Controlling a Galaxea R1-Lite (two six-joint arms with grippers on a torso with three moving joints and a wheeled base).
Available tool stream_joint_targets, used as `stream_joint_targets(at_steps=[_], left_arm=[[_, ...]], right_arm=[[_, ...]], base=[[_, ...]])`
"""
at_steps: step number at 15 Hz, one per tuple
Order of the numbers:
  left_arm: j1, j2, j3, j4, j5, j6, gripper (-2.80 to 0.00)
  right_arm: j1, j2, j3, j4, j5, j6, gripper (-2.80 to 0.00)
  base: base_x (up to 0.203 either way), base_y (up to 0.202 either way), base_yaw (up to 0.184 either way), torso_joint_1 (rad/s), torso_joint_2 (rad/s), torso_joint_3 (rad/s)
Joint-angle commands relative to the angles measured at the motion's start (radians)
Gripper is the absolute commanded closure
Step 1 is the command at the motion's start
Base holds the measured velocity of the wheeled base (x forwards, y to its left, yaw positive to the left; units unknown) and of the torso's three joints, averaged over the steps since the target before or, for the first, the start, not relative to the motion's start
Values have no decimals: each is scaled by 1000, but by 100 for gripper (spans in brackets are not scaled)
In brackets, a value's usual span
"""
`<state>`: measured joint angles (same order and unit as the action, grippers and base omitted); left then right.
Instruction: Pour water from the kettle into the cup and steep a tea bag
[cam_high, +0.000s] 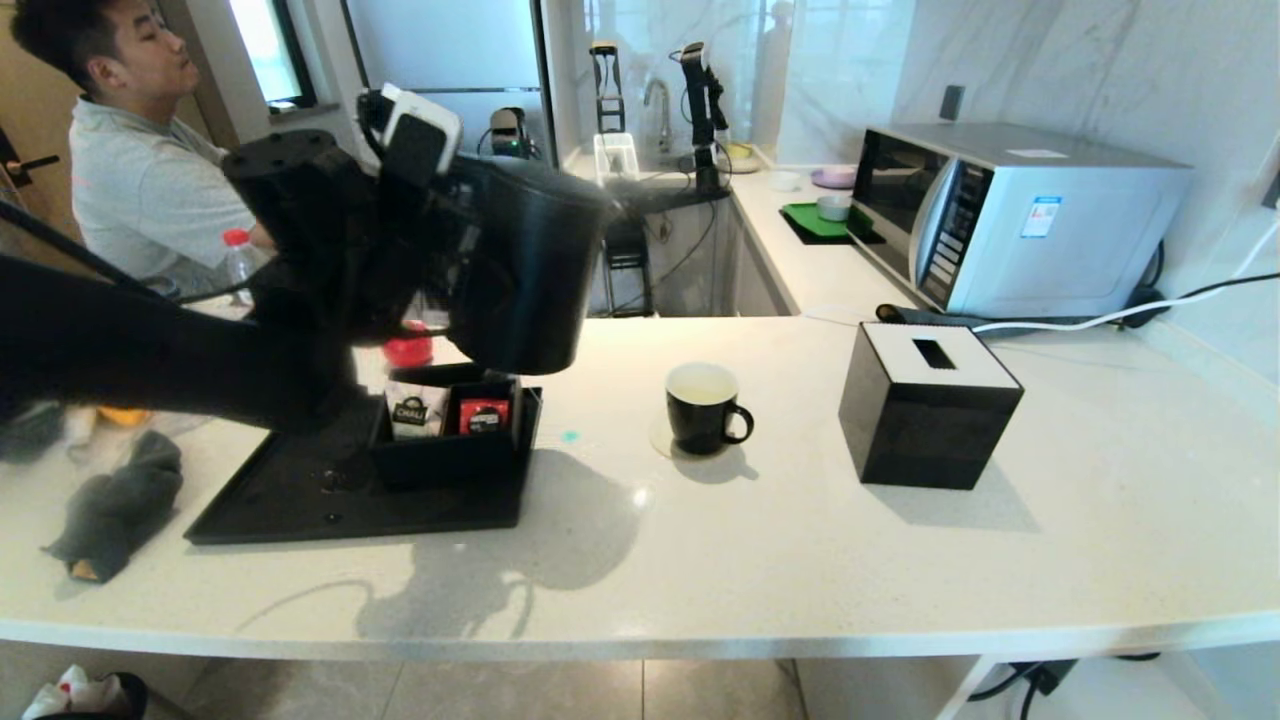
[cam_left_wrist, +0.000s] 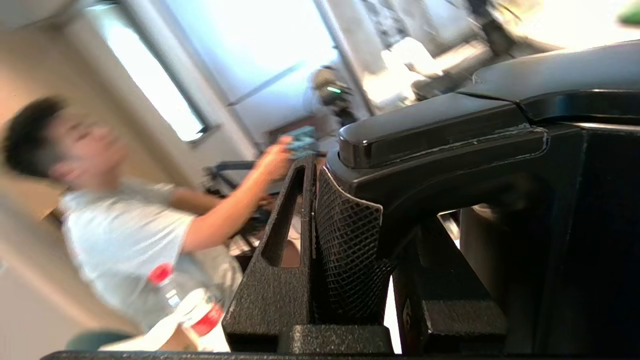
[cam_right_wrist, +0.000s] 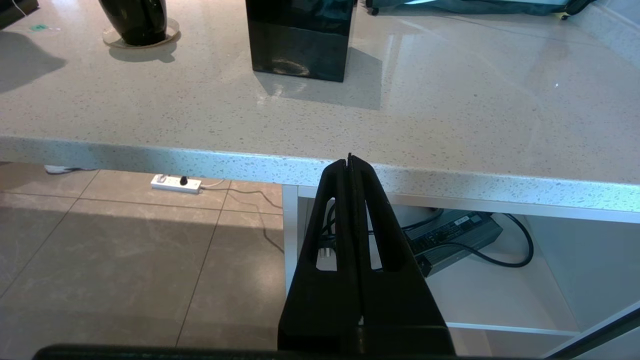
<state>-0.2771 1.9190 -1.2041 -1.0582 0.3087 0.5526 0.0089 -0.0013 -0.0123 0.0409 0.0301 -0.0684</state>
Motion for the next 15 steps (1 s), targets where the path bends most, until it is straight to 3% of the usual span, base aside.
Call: stream_joint_targets(at_steps=[1, 8, 15], left_arm=[[50, -79, 61, -42, 11, -22, 0], [292, -264, 324, -135, 9, -132, 0], [562, -298, 513, -303, -40, -219, 0]], right_arm=[[0, 1, 0, 1, 1, -1, 0], [0, 1, 0, 1, 1, -1, 0], [0, 1, 0, 1, 1, -1, 0]], base=[[0, 0, 0, 0, 0, 0], [0, 0, 0, 0, 0, 0], [0, 0, 0, 0, 0, 0]])
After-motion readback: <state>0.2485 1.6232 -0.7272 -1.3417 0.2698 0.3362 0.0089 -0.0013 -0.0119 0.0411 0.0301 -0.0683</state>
